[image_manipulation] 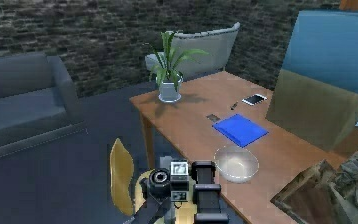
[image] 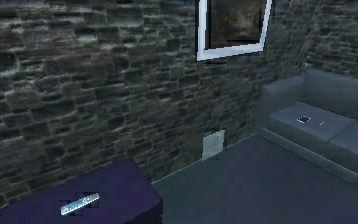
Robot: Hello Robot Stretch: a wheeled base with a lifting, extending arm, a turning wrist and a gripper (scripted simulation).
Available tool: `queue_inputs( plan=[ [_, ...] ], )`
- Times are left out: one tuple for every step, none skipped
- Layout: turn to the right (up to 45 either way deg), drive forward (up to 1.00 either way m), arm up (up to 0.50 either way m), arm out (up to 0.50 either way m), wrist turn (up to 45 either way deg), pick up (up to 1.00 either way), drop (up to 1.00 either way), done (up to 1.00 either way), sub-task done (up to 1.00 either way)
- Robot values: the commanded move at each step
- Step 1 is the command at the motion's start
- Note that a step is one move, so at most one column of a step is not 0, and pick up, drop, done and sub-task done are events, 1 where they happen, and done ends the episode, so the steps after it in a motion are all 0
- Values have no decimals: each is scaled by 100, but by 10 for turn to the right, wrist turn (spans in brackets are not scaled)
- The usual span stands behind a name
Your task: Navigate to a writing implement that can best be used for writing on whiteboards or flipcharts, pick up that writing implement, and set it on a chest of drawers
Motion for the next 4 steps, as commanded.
queue_inputs(
  plan=[
    [0, 0, 0, 0, 450, 0, 0, 0, 0],
    [0, 0, 0, 0, 450, 0, 0, 0, 0],
    [0, 0, 0, 0, 390, 0, 0, 0, 0],
    [0, 0, -30, 0, 0, 0, 0, 0, 0]
  ],
)
